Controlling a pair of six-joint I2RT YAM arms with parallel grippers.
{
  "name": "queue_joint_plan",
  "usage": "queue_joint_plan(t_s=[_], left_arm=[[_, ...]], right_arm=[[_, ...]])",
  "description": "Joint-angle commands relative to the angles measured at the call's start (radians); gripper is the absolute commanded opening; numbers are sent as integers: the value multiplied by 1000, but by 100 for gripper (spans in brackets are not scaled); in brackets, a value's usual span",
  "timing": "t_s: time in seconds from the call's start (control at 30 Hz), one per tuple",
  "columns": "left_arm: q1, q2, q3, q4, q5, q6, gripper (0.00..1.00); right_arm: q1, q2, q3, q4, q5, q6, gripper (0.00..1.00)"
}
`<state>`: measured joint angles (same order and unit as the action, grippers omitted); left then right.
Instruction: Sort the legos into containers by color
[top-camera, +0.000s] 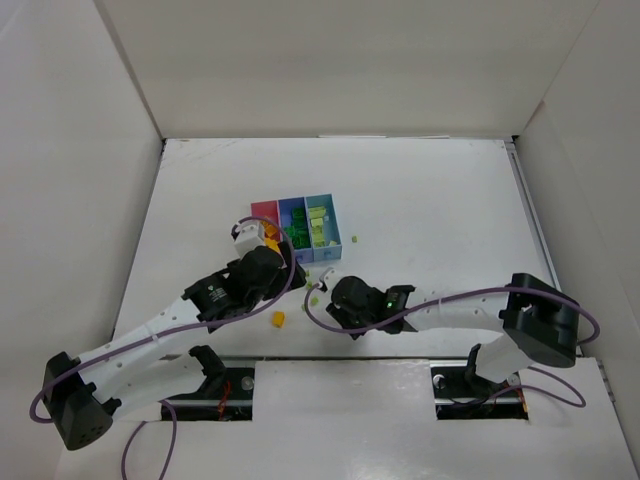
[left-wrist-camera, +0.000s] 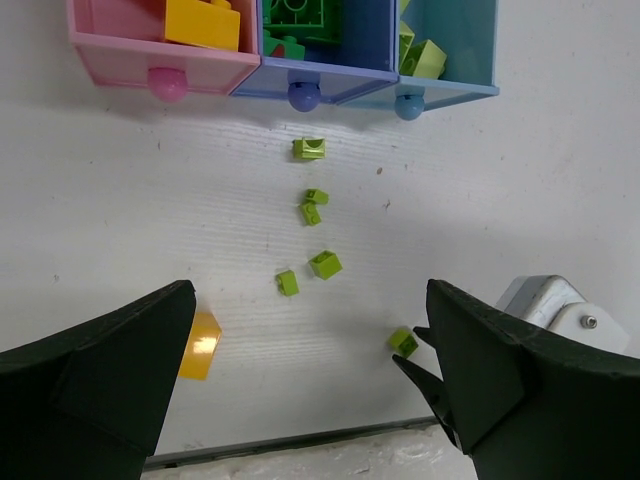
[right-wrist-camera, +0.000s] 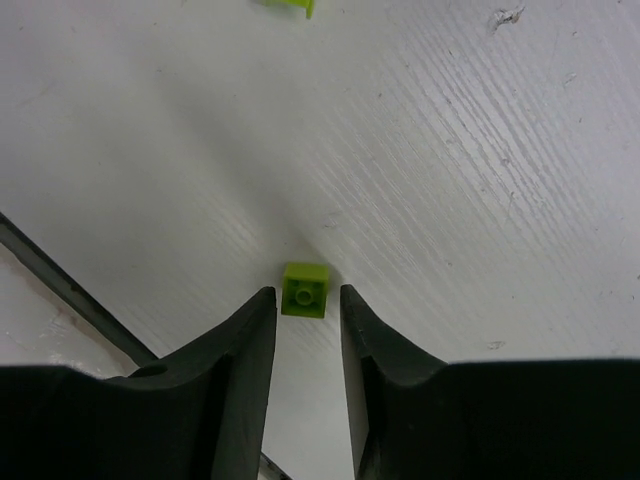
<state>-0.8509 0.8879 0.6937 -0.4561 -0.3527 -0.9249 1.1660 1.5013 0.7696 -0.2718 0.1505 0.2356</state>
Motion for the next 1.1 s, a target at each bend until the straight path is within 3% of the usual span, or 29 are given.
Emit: queue_joint_plan(t_s=[0.0, 0.2, 0.6, 0.87, 1.07], left_arm=[[-4, -14, -13, -12, -17, -11, 100], [-4, -41, -33, -3, 1, -2, 100], [-4, 38, -63, 89, 61, 58, 100], [-4, 115, -54, 165, 61, 118, 100], [-4, 209, -10, 165, 40, 150, 100]], right_arm=[[8, 19, 14, 66, 6, 14, 37], [8, 19, 23, 66, 6, 14, 26], [-6, -49, 345, -130, 277, -77, 26], [-146, 60, 525, -118, 245, -215, 26], [-298, 219, 680, -86, 111, -301, 26]])
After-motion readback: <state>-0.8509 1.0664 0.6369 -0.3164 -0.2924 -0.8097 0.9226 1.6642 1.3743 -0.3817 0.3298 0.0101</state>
